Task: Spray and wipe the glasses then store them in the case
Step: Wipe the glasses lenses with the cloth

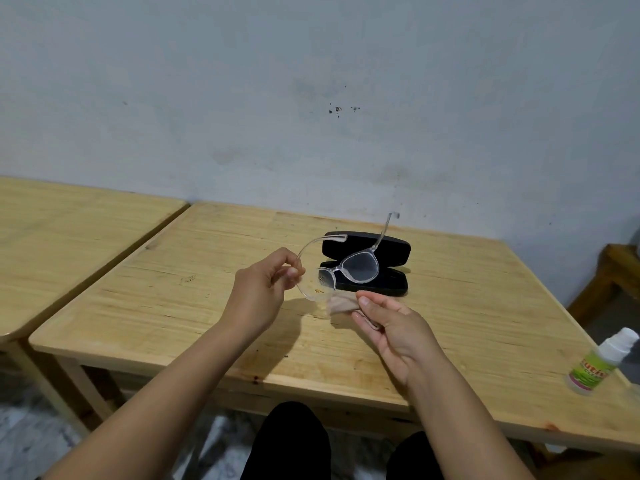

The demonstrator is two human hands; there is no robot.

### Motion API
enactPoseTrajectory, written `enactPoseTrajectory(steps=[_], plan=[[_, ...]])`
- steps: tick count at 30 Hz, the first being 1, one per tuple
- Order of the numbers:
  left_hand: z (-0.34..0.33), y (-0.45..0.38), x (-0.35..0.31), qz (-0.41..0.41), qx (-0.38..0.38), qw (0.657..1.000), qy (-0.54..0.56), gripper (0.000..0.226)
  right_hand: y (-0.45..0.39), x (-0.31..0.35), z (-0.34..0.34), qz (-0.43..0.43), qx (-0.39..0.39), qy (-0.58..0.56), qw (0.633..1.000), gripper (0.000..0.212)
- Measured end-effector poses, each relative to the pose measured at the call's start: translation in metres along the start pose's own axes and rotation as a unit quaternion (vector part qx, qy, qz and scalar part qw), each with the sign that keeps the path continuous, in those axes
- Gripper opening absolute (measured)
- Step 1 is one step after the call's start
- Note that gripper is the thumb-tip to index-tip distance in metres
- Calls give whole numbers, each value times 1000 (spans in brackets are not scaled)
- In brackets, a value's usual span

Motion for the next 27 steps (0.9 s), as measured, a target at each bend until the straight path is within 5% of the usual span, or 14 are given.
enactPoseTrajectory(steps=[8,16,27], plan=[[-4,2,0,1,10,1000,11,20,0,-10,-7,8,27,35,999,36],[-4,1,0,-21,14,1000,-18,23,2,-14,-9,14,-5,107,994,18],[-16,8,-4,-24,35,999,-16,30,4,-15,-20,58,-53,-77,994,16]])
Point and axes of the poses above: each hand's wrist, its own y-axis away from the middle knuckle, its own z-axis out of the back of the hand, x = y × z, the point moved 1 cm from there along -y, towards the middle knuckle, and after that the axes turned 6 degrees about x, right-handed, at the moved point
